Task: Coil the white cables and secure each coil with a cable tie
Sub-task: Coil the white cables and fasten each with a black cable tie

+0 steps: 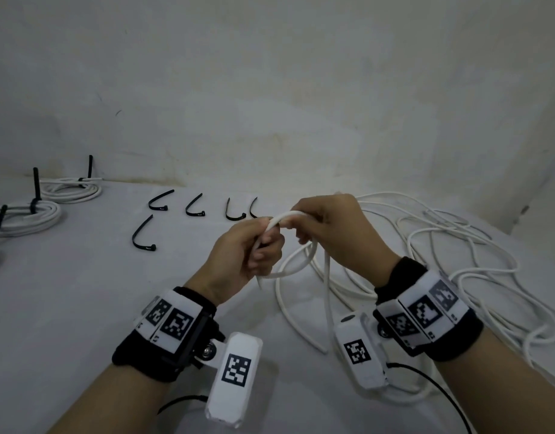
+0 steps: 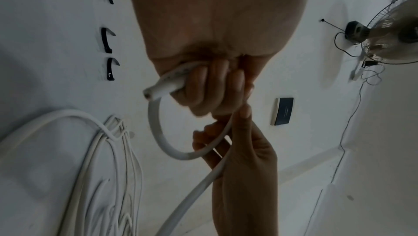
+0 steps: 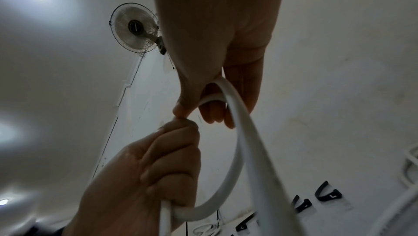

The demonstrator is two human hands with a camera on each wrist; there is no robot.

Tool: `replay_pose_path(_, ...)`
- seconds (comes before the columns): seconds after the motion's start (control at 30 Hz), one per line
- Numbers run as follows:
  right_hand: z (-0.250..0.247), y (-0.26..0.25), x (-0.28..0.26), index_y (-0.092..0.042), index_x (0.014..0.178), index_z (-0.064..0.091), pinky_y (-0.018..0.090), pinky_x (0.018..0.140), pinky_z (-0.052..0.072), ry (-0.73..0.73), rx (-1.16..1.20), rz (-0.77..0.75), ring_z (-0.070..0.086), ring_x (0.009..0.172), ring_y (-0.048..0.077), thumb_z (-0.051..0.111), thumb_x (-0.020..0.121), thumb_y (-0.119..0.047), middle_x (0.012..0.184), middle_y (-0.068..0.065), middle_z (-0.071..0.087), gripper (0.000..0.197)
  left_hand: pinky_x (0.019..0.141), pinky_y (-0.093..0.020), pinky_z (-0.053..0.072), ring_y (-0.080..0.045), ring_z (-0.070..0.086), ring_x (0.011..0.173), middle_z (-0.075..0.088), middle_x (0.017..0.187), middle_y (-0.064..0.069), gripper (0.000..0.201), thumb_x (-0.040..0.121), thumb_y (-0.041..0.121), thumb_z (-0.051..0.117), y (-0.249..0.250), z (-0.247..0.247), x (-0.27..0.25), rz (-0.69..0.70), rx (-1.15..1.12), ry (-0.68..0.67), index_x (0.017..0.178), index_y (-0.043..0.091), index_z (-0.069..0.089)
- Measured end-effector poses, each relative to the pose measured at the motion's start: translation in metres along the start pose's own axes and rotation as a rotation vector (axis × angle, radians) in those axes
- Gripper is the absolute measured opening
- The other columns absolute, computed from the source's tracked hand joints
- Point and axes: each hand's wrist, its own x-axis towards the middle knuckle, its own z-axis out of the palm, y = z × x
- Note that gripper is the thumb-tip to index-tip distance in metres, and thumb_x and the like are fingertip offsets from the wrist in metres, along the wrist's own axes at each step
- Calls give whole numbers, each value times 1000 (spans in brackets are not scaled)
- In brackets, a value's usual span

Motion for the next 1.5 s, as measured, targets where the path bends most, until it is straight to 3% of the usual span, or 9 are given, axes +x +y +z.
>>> replay_pose_path(0.1, -2, 4, -2, -5, 66, 66, 19, 51, 47, -74, 85, 66, 61, 46, 12, 64, 90, -21, 53, -1, 63, 28, 43, -18, 31, -10, 31, 45, 39, 54, 2, 30, 86, 20, 42, 2, -1, 0, -106, -8, -26, 56, 18, 49)
replay_pose_path(0.23, 1, 5, -5, -1, 68, 64, 20, 50, 49, -88, 119, 90, 63, 45, 19, 62, 91, -17, 54, 3, 64, 28, 36, -15, 18, -4, 21, 37, 27, 49, 6, 28, 84, 22, 40, 5, 0, -2, -189, -8, 12, 60, 16, 54)
replay_pose_path(0.37, 4, 0, -3, -7, 75, 67, 24, 56, 51, -52, 106, 75, 64, 53, 11, 61, 92, -23, 62, 2, 66, 24, 36, -16, 13, -1, 19, 34, 23, 45, 9, 39, 88, 42, 37, 7, 4, -2, -163, -96, 88, 58, 18, 44)
replay_pose_path(0.57, 4, 1, -14, -18, 95, 59, 20, 56, 39, -137, -116, 208, 52, 60, 7, 59, 92, -37, 72, 2, 61, 19, 39, -18, 8, -1, 17, 35, 22, 45, 10, 40, 101, 35, 27, 6, 5, 2, -42, -77, 236, 66, 18, 32)
replay_pose_path(0.67, 0, 1, -23, -7, 97, 57, 15, 40, 38, -272, 136, 451, 50, 38, 3, 67, 88, -24, 62, 2, 60, 21, 37, -17, 10, -1, 17, 34, 23, 44, 11, 39, 102, 34, 26, 5, 5, 3, -24, -111, 253, 66, 18, 32)
replay_pose_path(0.77, -5, -2, -29, 1, 98, 57, 22, 46, 52, -375, 453, 583, 67, 52, 18, 64, 90, -6, 71, 13, 66, 13, 36, -16, 11, 0, 19, 32, 24, 44, 11, 40, 102, 35, 26, 7, 2, 3, -11, -169, 264, 67, 18, 32)
replay_pose_path(0.97, -2, 2, -28, -13, 83, 60, 23, 55, 47, -315, 145, 385, 56, 56, 7, 55, 95, -13, 74, 1, 71, 13, 32, -15, 14, -2, 16, 32, 26, 43, 10, 41, 102, 35, 24, 15, -5, 1, 59, -334, 269, 66, 19, 36)
replay_pose_path(1.3, -10, 4, -40, -24, 120, 29, 28, 48, 52, -460, -15, 337, 48, 50, 5, 39, 100, -9, 76, 9, 50, 27, 36, -14, 19, -4, 26, 33, 30, 46, 9, 49, 99, 32, 29, 23, -33, 1, 240, -590, 327, 56, 19, 50)
replay_pose_path(1.5, -17, 17, -44, -28, 134, 44, 18, 75, 45, -491, -431, 45, 52, 83, -3, 46, 96, -5, 98, -8, 53, 45, 35, -14, 22, -5, 27, 33, 30, 46, 8, 55, 103, 33, 25, 26, -44, 0, 296, -649, 391, 56, 17, 50)
